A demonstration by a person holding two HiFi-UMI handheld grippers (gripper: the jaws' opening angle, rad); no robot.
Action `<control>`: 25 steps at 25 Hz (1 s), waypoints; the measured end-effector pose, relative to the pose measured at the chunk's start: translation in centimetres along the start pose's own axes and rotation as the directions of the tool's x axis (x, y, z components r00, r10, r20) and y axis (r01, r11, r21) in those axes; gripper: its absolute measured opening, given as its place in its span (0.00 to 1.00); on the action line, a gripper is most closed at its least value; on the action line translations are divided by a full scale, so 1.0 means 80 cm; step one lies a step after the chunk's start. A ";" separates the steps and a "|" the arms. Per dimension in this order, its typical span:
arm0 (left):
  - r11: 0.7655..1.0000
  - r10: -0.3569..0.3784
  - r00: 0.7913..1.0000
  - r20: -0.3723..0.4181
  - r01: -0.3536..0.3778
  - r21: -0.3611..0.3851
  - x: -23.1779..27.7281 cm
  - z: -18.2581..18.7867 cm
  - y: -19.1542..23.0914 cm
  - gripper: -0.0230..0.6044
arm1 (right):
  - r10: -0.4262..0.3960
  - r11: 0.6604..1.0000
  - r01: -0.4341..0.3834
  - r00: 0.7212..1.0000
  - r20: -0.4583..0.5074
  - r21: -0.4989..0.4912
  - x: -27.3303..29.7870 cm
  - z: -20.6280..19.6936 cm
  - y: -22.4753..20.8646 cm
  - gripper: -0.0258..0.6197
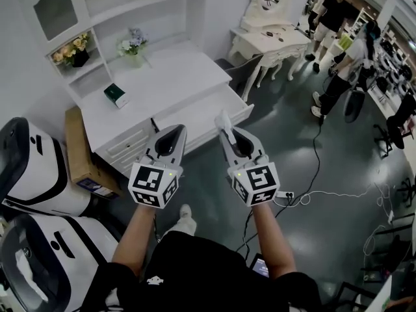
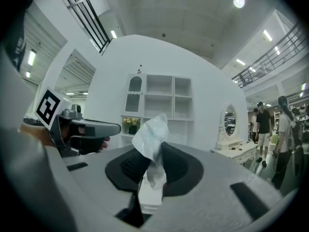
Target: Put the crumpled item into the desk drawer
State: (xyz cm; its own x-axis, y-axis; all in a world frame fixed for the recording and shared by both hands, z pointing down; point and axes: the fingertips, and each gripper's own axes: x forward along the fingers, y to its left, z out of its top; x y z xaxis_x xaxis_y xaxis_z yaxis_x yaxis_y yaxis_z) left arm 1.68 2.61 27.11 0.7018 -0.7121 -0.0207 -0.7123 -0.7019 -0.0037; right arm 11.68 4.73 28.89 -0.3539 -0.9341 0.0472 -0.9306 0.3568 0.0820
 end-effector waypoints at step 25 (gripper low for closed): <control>0.997 -0.067 0.997 -0.044 0.065 -0.035 0.149 -0.029 0.198 0.05 | -0.027 0.999 0.026 0.998 -0.061 -0.018 0.240 -0.013 -0.039 0.13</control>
State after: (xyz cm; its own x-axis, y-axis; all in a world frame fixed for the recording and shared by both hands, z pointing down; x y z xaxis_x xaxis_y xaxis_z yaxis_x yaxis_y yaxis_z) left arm -1.22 -17.04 29.15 0.7475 -0.6638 0.0236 -0.6643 -0.7469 0.0299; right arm 7.87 -14.33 30.55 -0.3219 -0.9408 0.1060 -0.9377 0.3323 0.1013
